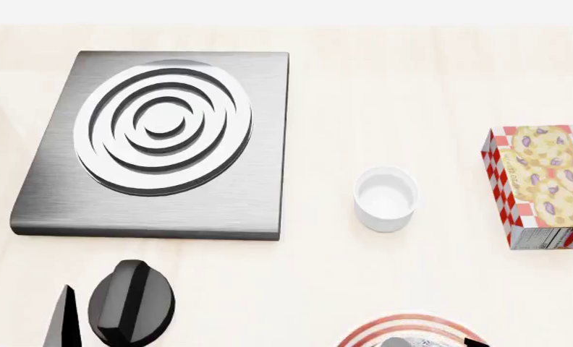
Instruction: Pick the akita bowl on the ramekin and place it on the plate.
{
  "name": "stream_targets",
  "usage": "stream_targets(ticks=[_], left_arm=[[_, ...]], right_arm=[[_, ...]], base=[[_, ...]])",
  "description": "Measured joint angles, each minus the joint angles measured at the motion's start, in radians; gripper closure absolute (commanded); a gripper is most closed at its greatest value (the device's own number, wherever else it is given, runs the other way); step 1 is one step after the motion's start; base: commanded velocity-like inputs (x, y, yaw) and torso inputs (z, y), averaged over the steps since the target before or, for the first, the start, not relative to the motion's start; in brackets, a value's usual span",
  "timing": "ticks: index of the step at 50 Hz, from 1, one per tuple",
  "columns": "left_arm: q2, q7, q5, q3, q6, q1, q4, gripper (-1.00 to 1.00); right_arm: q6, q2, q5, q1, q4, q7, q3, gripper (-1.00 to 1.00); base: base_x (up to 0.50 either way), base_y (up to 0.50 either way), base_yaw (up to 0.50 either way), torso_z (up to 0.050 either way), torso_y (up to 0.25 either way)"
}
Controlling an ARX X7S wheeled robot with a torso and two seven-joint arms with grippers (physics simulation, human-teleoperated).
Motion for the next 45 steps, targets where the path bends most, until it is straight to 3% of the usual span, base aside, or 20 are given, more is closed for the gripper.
stream_targets(ticks=[1, 22, 45], left_arm=[[0.0, 0.0, 0.0, 0.0, 0.0, 0.0, 0.0, -1.0], [-0.006, -0.006, 0.002, 0.007, 0.005, -0.001, -0.002, -1.0], [-0.011, -0.011, 0.001, 0.018, 0.002, -0.004, -0.004, -1.0]], right_arm=[[0.0, -0.001, 0.002, -0.001, 0.001, 0.001, 0.001, -1.0], [0.007, -0.002, 0.021, -0.007, -0.01, 0.022, 0.015, -1.0], [-0.009, 0.077, 0.124, -0.002, -0.124, 0.11, 0.096, -1.0]], base=[[0.0, 0.0, 0.0, 0.0, 0.0], [0.0, 0.0, 0.0, 0.0, 0.0], [0.0, 0.0, 0.0, 0.0, 0.0]])
